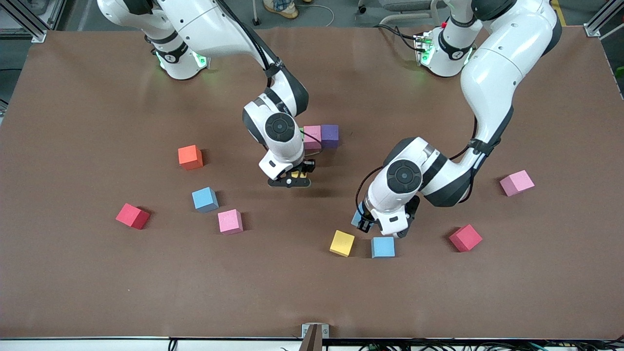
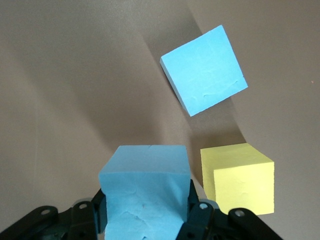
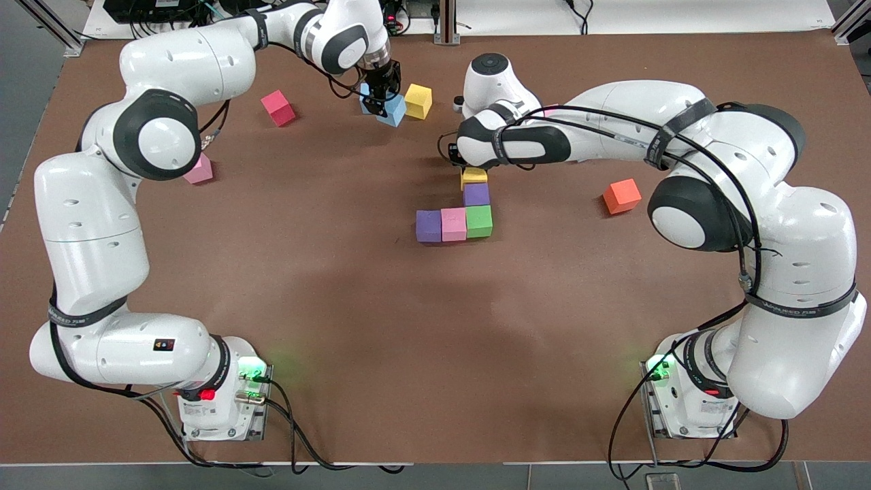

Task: Arrange 11 blocks into digit 3
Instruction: 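Carry the yellow cube to the column below purple with the right gripper, then lower and release the yellow cube while the left gripper brings light-blue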

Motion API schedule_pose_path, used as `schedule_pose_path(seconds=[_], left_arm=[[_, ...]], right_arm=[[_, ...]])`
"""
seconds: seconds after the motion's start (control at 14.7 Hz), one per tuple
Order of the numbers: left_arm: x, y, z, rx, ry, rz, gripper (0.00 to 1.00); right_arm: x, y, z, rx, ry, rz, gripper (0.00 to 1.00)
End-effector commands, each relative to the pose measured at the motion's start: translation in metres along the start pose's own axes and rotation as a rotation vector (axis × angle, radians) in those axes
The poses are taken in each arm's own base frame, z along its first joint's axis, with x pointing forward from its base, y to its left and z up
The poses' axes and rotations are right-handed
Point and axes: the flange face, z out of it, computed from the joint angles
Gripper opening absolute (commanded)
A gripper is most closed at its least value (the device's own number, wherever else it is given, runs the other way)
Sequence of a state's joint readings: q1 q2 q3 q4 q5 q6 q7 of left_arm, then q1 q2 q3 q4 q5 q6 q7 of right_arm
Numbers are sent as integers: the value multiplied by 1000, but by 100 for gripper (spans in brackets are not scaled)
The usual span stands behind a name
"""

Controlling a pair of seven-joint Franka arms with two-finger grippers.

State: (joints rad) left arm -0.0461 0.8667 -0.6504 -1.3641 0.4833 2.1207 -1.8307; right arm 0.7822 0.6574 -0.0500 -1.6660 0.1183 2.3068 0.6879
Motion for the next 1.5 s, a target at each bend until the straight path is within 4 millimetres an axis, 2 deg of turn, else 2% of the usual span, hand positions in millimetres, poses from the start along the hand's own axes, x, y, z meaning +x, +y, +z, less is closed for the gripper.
schedule_pose_path(seconds=[0.0, 0.82, 1.16, 1.43], left_arm=[[-2, -1, -7, 12, -7, 6, 15], [0, -1, -6, 11, -8, 6, 15], [14, 0, -9, 7, -3, -8, 15], [14, 0, -11, 4, -2, -8, 15]], right_arm=[[-8, 2, -5, 8, -5, 12, 3], [-10, 0, -1, 5, -6, -1, 4], [-10, 1, 5, -2, -9, -3, 4], [-9, 1, 6, -3, -5, -6, 5]])
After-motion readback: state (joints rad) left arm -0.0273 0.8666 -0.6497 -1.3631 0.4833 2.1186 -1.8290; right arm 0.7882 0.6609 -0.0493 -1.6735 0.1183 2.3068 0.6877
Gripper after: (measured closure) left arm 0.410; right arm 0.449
